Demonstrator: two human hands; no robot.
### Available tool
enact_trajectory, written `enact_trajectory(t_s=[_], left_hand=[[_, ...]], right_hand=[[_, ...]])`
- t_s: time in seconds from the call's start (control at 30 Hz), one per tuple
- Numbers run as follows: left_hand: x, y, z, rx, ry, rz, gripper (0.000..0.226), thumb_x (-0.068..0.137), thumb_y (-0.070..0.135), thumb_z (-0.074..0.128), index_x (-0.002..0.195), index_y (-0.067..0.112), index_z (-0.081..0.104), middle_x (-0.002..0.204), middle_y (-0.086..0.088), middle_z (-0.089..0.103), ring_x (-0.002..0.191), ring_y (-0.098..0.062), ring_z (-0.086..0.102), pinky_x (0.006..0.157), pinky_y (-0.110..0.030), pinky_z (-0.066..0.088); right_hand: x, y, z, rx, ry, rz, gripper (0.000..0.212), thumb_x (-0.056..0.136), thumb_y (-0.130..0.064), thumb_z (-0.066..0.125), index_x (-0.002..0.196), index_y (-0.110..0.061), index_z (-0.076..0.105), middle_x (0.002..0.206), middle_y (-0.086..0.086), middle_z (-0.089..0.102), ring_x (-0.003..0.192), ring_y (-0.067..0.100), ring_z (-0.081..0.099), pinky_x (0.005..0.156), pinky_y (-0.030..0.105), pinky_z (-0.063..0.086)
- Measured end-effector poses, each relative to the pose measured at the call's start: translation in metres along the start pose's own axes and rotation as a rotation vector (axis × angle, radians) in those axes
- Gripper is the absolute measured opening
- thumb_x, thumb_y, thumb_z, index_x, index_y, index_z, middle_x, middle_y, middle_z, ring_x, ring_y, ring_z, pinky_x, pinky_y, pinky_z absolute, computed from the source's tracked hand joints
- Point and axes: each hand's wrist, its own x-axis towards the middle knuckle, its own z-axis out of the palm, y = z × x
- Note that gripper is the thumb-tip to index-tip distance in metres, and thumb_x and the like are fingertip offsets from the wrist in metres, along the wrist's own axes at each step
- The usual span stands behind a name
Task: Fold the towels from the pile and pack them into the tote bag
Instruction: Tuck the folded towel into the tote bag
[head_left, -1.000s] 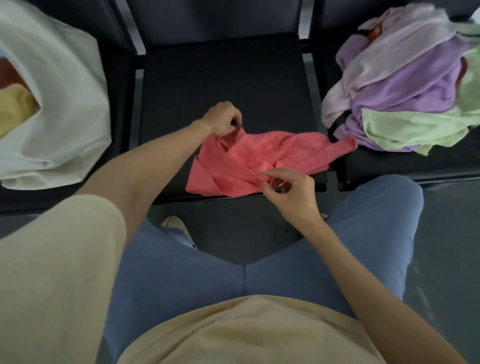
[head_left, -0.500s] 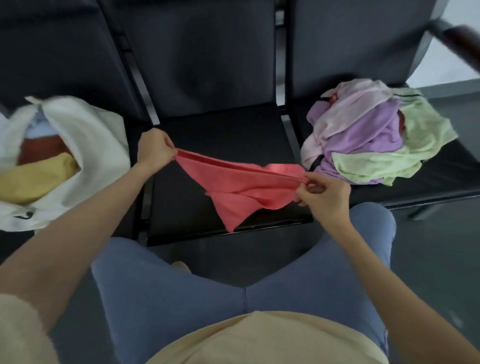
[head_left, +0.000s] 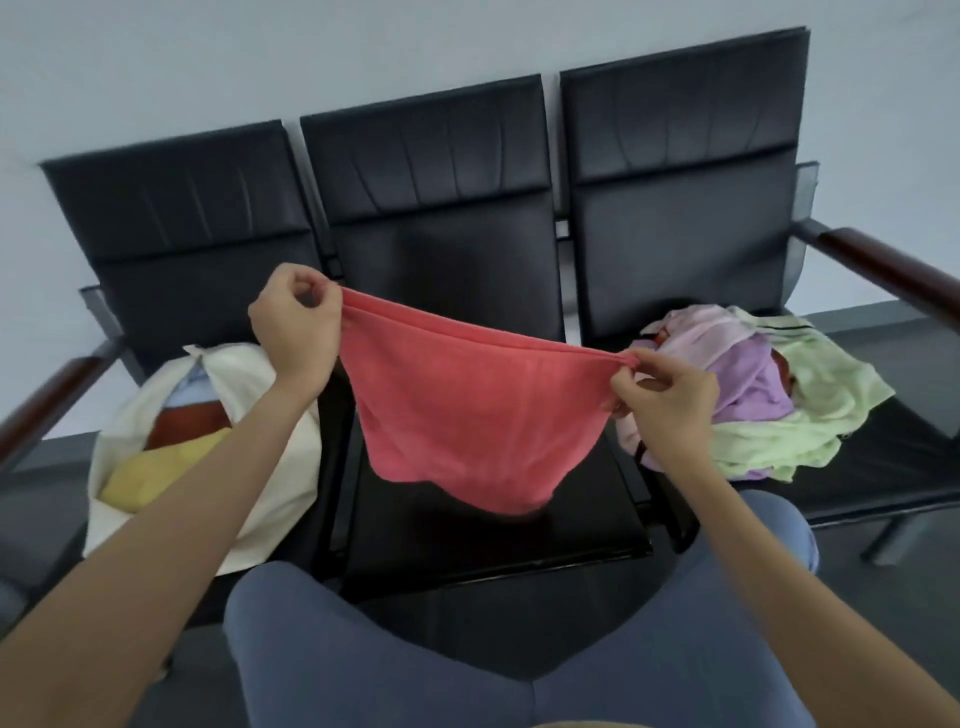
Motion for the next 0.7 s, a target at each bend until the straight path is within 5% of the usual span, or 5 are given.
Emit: enact_trajectory(t_s=[0.13, 0.3, 0.47, 0.6, 0.7], left_hand=[[0.009, -0.003, -0.001, -0.062, 0.023, -0.089, 0.006, 0.081, 0.009, 0.059, 0.082, 0.008, 0.065, 0.078, -0.001, 0.067, 0.068, -0.004, 0.062, 0.065, -0.013, 0.049], [0.025, -0.029, 0.017, 0.07, -0.096, -0.177, 0.009, 0.084, 0.009, 0.058, 0.086, 0.011, 0.067, 0.086, -0.004, 0.069, 0.084, -0.019, 0.066, 0.077, -0.03, 0.053], [0.042, -0.04, 0.045, 0.161, -0.282, -0.119, 0.014, 0.09, 0.005, 0.053, 0.094, 0.006, 0.067, 0.094, -0.006, 0.069, 0.086, -0.013, 0.06, 0.074, -0.021, 0.042], [0.059, -0.038, 0.067, 0.077, -0.224, -0.163, 0.016, 0.093, 0.002, 0.047, 0.093, 0.009, 0.062, 0.101, -0.004, 0.069, 0.088, -0.011, 0.06, 0.075, -0.019, 0.043], [0.064, -0.041, 0.074, 0.005, -0.161, -0.165, 0.017, 0.093, 0.002, 0.046, 0.093, 0.01, 0.061, 0.102, -0.003, 0.069, 0.093, -0.012, 0.062, 0.08, -0.019, 0.046]], right_hand=[[0.017, -0.005, 0.009, 0.04, -0.025, -0.029, 0.033, 0.082, 0.006, 0.059, 0.077, -0.024, 0.068, 0.055, -0.003, 0.068, 0.053, 0.017, 0.067, 0.056, 0.023, 0.057], [0.059, 0.011, 0.025, -0.05, -0.111, -0.023, 0.029, 0.08, 0.007, 0.057, 0.074, -0.019, 0.068, 0.064, 0.004, 0.071, 0.062, 0.018, 0.07, 0.066, 0.031, 0.059], [0.126, 0.04, 0.042, -0.156, -0.14, -0.005, 0.029, 0.076, 0.004, 0.06, 0.07, -0.023, 0.066, 0.07, 0.01, 0.072, 0.069, 0.024, 0.071, 0.075, 0.048, 0.058], [0.162, 0.032, 0.056, -0.22, -0.122, -0.05, 0.021, 0.077, 0.004, 0.061, 0.08, -0.015, 0.07, 0.084, 0.009, 0.072, 0.065, -0.008, 0.061, 0.074, 0.013, 0.052], [0.17, 0.025, 0.059, -0.187, -0.105, -0.104, 0.021, 0.078, 0.004, 0.06, 0.083, -0.013, 0.071, 0.08, 0.001, 0.07, 0.068, -0.005, 0.063, 0.073, 0.01, 0.05]])
